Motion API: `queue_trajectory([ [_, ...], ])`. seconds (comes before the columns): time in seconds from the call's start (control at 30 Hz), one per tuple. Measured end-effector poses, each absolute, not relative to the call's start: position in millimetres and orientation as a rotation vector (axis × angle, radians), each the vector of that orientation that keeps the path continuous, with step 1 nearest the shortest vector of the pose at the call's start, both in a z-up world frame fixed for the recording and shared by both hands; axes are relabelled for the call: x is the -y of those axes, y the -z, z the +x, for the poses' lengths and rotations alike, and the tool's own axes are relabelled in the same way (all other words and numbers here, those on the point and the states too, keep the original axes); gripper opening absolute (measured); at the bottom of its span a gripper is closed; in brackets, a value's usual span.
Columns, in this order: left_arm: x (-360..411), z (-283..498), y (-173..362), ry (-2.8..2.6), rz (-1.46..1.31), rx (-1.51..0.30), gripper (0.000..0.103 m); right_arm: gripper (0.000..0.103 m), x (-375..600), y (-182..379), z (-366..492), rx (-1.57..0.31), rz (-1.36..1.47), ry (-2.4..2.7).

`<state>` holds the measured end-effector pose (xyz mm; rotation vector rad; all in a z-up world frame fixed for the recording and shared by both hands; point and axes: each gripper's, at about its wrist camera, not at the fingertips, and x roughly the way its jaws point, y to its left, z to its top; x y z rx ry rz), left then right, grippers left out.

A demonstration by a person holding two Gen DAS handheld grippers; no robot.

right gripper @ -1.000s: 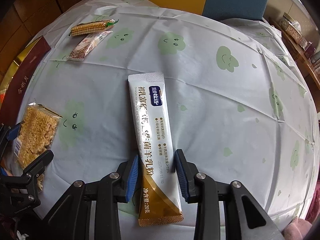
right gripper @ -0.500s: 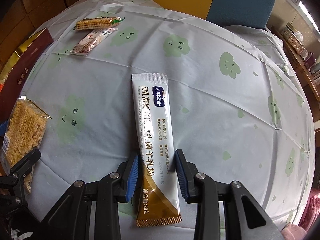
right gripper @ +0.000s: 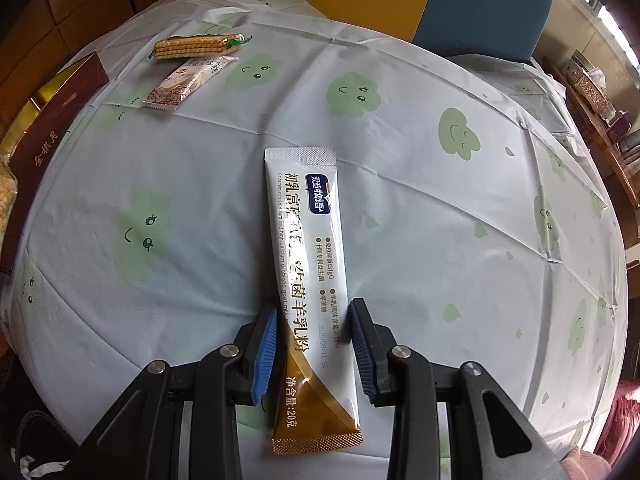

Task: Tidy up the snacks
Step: 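Carry the rice-crisp pack toward the gold tin with the left gripper, then lower the rice-crisp pack into the gold tin and open the left gripper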

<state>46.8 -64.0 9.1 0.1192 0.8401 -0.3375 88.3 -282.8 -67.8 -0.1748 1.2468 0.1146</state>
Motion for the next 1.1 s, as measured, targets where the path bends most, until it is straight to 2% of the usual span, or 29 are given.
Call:
queue_trajectory([
  [0.67,-36,53,-30,0.158,-0.009,-0.834,0.074,0.035,284,69,89,-1.239,-0.194,-0.120],
  [1.1,-202,58,-26,-0.179,-0.257,-0.864,0.074,0.035,274,67,80,-1.231,-0.227,-0.118],
])
